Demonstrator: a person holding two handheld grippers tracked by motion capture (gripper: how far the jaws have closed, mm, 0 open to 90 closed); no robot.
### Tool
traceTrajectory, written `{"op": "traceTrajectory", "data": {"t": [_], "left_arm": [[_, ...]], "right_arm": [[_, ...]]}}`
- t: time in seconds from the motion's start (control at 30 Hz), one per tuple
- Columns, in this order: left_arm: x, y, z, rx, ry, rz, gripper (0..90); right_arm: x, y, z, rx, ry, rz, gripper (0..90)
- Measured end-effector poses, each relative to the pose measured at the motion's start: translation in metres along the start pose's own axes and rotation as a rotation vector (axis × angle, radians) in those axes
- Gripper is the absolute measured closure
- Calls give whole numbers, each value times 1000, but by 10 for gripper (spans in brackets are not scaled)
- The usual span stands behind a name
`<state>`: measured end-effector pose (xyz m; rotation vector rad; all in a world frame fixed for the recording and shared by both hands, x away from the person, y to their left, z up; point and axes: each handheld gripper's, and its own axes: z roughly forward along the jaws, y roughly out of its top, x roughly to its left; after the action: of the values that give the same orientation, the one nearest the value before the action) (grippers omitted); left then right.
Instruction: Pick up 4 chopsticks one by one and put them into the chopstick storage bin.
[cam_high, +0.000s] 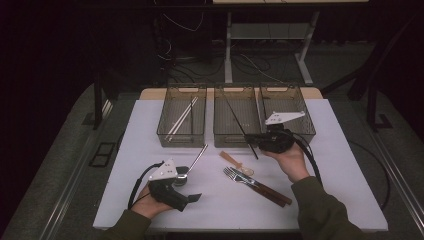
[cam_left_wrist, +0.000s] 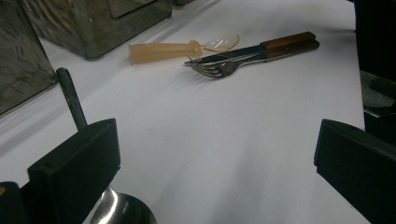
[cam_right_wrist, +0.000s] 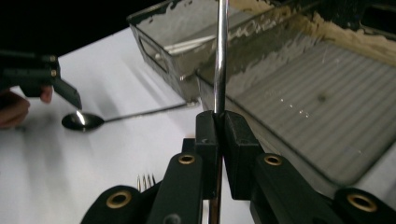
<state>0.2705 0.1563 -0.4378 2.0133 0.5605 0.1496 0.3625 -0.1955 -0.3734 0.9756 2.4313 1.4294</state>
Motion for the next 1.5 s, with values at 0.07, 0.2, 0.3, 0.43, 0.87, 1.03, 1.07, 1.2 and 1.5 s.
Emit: {"op": "traceTrajectory", "data": {"t": [0.07, 0.2, 0.3, 0.43, 0.87, 1.03, 1.07, 1.2, 1.5], "left_arm": [[0, 0, 0, 0, 0, 1, 0], [0, 0, 0, 0, -1, 1, 0], [0, 0, -1, 4, -2, 3, 0], [0, 0, -1, 1, -3, -2, 0], [1, 1, -2, -9, -3, 5, 0], [1, 1, -2, -13, -2, 5, 0], [1, 1, -2, -13, -3, 4, 0], [1, 1, -2, -12, -6, 9, 0], [2, 1, -4, -14, -13, 12, 0]], "right_arm": [[1, 6, 5, -8, -1, -4, 851], [4, 19, 14, -28, -2, 0, 851], [6, 28, 21, -42, 3, 9, 851], [7, 40, 31, -63, 4, 8, 851], [10, 76, 66, -109, -1, 43, 851], [13, 92, 80, -118, -8, 47, 851], [14, 95, 83, -121, -10, 44, 851], [17, 106, 96, -123, -15, 44, 851], [21, 112, 133, -95, -6, 68, 851]]}}
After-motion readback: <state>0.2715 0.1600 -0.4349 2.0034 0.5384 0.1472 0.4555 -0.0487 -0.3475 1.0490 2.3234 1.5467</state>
